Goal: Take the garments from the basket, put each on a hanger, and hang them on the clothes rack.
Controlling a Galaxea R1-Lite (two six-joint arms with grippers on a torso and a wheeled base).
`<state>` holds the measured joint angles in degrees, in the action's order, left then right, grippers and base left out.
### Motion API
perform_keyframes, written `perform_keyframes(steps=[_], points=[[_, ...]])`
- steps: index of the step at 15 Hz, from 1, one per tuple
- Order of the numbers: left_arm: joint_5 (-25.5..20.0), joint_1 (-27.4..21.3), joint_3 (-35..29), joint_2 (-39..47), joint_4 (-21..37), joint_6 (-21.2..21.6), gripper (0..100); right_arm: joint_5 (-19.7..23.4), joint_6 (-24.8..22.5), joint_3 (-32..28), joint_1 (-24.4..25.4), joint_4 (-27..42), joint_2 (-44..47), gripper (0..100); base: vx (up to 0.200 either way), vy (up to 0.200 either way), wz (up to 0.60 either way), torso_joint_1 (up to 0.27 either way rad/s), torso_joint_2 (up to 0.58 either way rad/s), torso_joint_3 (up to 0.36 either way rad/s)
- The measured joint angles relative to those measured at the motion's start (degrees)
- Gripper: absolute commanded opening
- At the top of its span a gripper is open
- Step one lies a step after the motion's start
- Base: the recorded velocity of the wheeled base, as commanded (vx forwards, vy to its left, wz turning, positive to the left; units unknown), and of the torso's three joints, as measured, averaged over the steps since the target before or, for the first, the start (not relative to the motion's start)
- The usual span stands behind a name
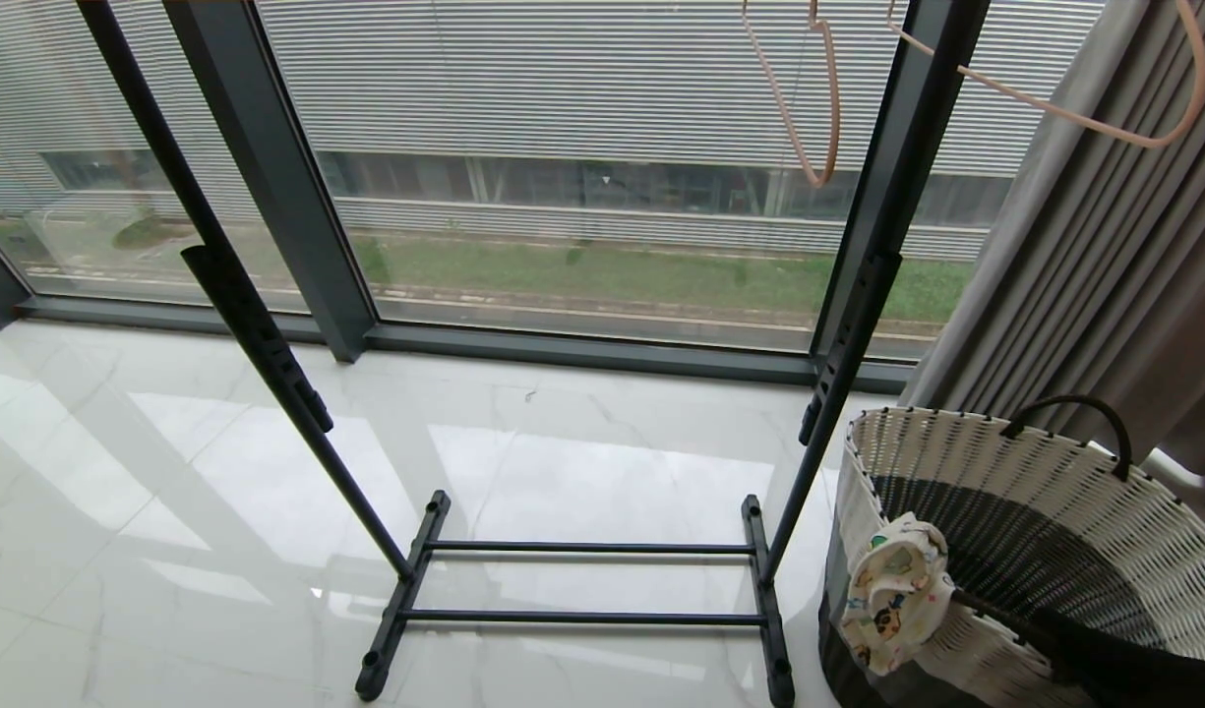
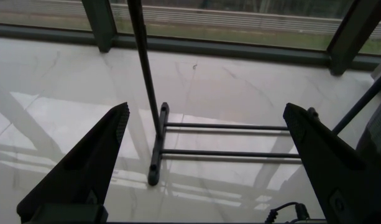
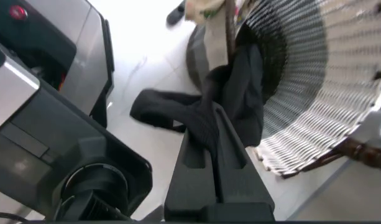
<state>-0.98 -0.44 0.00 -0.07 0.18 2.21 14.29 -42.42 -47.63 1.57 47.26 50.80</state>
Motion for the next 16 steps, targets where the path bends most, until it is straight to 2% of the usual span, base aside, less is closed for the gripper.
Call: perform_keyframes(steps=[2, 8, 12, 16], points=[[0.0, 0.0, 0.0, 0.0, 0.0, 1.3, 100, 0.8, 0.0, -3.1, 2.2, 1.0, -2.8, 0, -0.200, 0.000, 0.00, 0.007, 0.00, 0.002], [0.0, 0.0, 0.0, 0.0, 0.0, 2.4, 100, 0.9, -0.1, -4.4, 8.0, 0.9, -4.3, 0, -0.200, 0.000, 0.00, 0.003, 0.00, 0.004], [-0.1, 0.0, 0.0, 0.0, 0.0, 3.7, 100, 1.0, 0.0, -5.3, 11.7, -3.5, -1.5, 0, 0.000, 0.000, 0.00, 0.000, 0.00, 0.000], [-0.2, 0.0, 0.0, 0.0, 0.0, 3.7, 100, 1.0, 1.7, -5.4, 18.3, -9.6, 3.9, 0, 0.000, 0.000, 0.00, 0.000, 0.00, 0.000]])
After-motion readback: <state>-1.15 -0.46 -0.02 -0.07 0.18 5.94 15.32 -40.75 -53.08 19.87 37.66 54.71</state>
